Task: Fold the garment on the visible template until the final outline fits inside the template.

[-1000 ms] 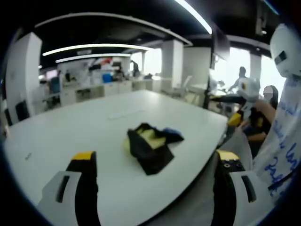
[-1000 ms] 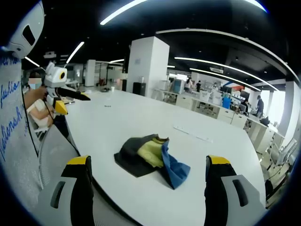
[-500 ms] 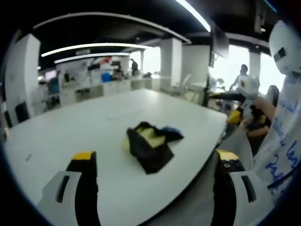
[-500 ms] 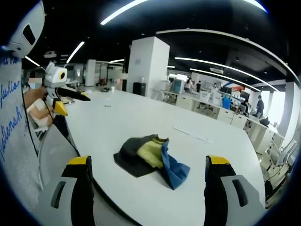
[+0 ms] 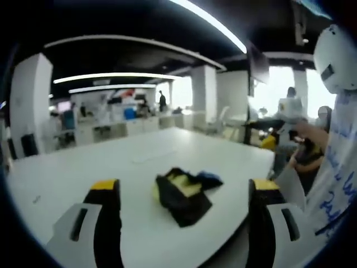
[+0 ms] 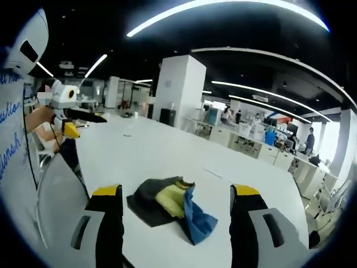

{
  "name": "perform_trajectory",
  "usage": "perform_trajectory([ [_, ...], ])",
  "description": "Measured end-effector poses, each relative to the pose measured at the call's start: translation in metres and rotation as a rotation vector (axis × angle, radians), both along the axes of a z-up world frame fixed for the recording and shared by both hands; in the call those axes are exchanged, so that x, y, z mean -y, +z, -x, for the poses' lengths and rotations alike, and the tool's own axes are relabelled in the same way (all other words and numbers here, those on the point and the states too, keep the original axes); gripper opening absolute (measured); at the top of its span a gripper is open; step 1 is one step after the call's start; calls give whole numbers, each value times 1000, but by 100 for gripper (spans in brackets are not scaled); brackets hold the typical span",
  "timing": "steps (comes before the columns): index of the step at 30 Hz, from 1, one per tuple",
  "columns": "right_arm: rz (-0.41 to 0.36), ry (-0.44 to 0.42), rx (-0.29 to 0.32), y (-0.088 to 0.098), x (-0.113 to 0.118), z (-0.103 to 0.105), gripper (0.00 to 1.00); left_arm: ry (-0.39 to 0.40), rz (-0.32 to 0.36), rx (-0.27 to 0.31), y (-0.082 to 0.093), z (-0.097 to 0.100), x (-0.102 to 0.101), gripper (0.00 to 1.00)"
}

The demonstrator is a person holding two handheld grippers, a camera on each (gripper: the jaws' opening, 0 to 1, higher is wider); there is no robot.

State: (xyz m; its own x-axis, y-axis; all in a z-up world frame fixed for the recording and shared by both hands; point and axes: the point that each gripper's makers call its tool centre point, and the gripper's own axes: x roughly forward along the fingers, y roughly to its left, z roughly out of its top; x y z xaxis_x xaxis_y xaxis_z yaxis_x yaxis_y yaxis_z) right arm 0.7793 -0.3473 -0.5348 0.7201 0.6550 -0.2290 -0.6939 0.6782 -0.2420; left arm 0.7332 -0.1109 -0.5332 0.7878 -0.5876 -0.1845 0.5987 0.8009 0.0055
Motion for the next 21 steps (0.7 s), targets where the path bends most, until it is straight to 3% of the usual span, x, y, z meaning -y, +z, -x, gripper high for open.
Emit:
perform_trajectory([
  [7,-10,56,-17,0,-25,-35,54,31,-37,-5,-4,0,-3,74],
  [11,48,72,-47,-14,-36,-53,46,58,-57,6,-5,0,-9,61],
  [12,100,70,-76,-24,-39,-59,45,65,-71,14,-5,0,-11,59],
  [21,94,104,-162,-53,-64,-105,30,92,-62,19,-6,1,-15,41],
])
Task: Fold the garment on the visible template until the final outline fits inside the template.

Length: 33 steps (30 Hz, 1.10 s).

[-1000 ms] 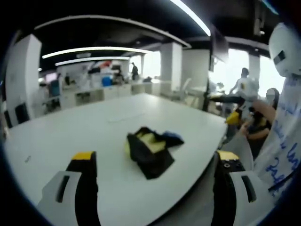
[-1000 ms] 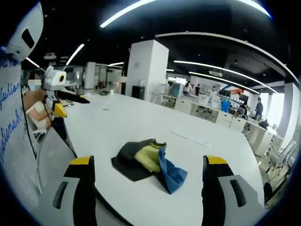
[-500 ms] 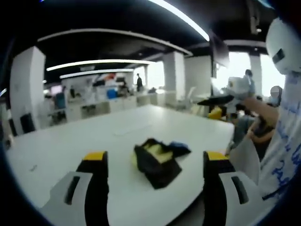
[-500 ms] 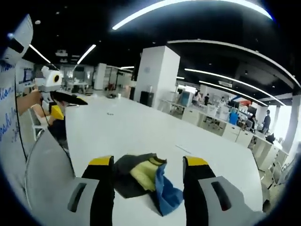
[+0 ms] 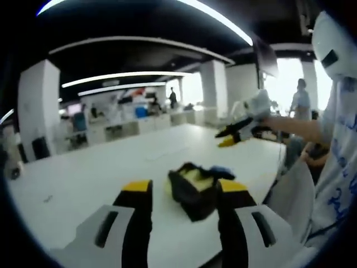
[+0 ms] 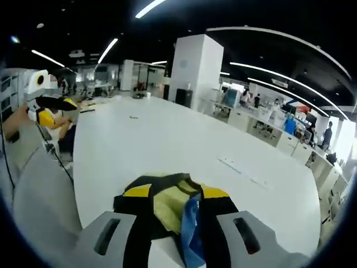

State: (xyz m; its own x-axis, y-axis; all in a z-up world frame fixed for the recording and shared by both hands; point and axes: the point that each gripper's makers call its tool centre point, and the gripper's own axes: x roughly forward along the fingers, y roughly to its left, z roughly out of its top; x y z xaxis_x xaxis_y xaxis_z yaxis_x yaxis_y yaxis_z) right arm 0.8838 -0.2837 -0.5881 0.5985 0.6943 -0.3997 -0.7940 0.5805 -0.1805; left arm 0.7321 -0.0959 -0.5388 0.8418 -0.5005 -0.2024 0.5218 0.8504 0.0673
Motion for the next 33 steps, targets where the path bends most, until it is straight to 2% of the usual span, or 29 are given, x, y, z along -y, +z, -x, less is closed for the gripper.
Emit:
perform_trajectory([
  [2,7,-1,-32,-9,-3,-11,26,5,14,-1,0,-1,-1,36],
  [9,38,-7,-71,-31,-9,-44,14,5,0,9,1,-5,0,22],
  [12,58,-13,-114,-45,-11,-55,13,-2,4,7,1,-7,3,22],
  [16,75,-20,-157,-62,-14,-69,11,-6,-18,4,-1,-9,4,17],
  [19,73,-27,-179,-68,-16,-79,11,-6,-29,13,-1,-11,4,17],
  [23,89,-39,-210,-81,-21,-94,7,-2,-24,-2,-3,-12,4,14],
  [25,98,-49,-238,-89,-23,-100,8,3,-23,-7,-5,-14,3,14],
  [28,122,-60,-247,-96,-25,-110,13,7,-14,-19,-7,-15,3,14],
  [33,155,-60,-286,-113,-27,-123,13,17,-15,-34,-10,-19,2,13],
])
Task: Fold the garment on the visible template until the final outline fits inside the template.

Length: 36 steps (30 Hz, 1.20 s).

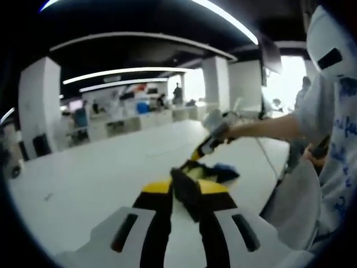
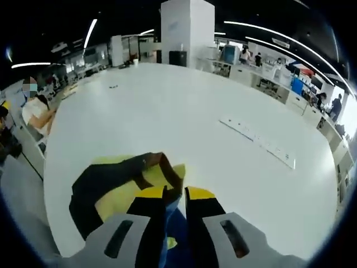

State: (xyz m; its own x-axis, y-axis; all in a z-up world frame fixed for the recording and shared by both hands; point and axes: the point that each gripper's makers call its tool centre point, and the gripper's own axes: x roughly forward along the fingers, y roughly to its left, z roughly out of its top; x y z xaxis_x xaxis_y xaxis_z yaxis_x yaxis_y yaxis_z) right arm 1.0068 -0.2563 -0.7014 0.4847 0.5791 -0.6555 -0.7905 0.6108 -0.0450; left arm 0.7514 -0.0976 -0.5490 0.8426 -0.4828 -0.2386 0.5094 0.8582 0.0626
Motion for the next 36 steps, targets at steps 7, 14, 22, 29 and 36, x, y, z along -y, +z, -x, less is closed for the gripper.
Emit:
perform_trajectory([
  [7,0,4,-52,-12,-3,-1,12,10,-20,-3,-1,-8,2,13],
  [14,7,14,-53,-13,-2,5,4,-27,-33,-22,-7,-22,13,16],
  [22,-25,13,-39,-5,-3,10,4,-96,-8,-16,2,-50,46,16],
  [29,-51,23,-1,11,-7,24,4,-89,-47,-66,-15,-82,63,8],
  [36,-81,53,40,25,-13,41,4,-50,-128,-166,-56,-122,81,15],
])
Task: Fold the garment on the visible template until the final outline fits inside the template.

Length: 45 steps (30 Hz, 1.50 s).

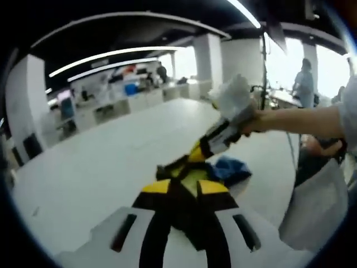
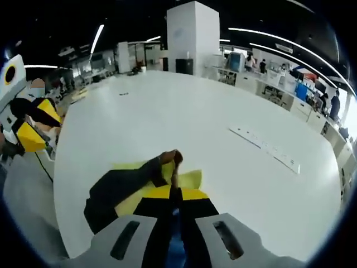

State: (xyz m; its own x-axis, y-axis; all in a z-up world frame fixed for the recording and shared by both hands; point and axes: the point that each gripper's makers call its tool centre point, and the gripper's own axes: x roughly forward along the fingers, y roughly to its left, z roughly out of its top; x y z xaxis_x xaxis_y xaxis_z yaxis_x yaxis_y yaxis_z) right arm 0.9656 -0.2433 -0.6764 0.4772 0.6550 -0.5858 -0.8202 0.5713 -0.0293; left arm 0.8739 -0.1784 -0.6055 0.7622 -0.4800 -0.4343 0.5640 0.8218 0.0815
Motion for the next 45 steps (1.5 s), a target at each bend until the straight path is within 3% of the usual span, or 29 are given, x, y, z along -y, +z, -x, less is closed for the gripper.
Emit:
perform_trajectory([
  [7,-18,19,15,6,0,13,4,46,-27,-17,-11,-36,18,25],
  [9,-23,21,20,8,0,15,4,64,-39,-20,-18,-45,17,22],
  [11,-24,26,24,8,1,17,4,110,-69,-73,-32,-55,13,16],
  [14,-27,31,25,9,1,19,4,131,-68,-100,-43,-66,15,18],
  [20,-39,39,34,14,4,22,4,187,-24,-181,-67,-74,14,15],
  [23,-39,45,34,14,5,23,4,209,16,-188,-69,-78,15,15],
  [30,-40,65,53,19,3,32,4,256,-40,-209,-87,-88,8,14],
  [40,-36,76,66,23,3,39,4,284,1,-194,-80,-91,2,1],
  [45,-35,72,74,25,4,41,4,271,-25,-188,-78,-87,-5,0],
])
